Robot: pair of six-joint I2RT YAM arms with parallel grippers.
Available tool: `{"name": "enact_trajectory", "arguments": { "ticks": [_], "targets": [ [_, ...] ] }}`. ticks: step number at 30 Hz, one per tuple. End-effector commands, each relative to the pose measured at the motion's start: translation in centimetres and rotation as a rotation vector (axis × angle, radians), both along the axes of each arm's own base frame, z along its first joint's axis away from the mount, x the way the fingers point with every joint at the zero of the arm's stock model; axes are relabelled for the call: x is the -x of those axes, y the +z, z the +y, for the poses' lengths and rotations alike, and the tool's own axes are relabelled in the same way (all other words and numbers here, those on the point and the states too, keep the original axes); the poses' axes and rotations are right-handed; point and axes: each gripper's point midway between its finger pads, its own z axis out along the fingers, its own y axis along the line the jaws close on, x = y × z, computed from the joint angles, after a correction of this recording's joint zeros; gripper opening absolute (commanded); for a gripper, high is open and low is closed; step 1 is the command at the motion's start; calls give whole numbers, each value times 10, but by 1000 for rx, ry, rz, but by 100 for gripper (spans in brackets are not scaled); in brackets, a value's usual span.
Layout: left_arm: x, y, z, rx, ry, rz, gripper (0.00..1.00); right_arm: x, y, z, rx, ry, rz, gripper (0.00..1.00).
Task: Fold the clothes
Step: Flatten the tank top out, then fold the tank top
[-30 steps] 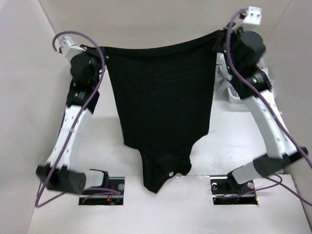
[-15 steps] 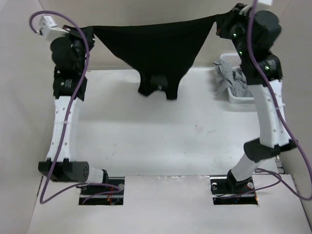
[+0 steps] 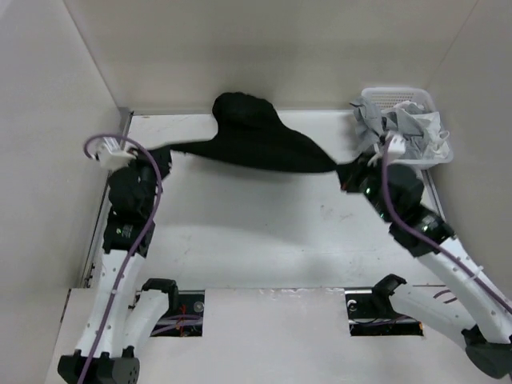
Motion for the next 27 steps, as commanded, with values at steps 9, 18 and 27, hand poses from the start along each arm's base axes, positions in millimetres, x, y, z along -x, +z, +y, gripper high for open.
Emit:
{"name": "enact_trajectory", "arguments": {
  "ticks": [9,18,27],
  "targets": [
    [118,-183,0,28,-50,428,0,128,-178,34,-71,199,370,0],
    [127,-159,12,40,36,384,0,146,-160,50,-9,183,355,0],
    [-29,-107,24,78,182,234,0,-74,-90,44,-86,39,134,0]
  ]
}}
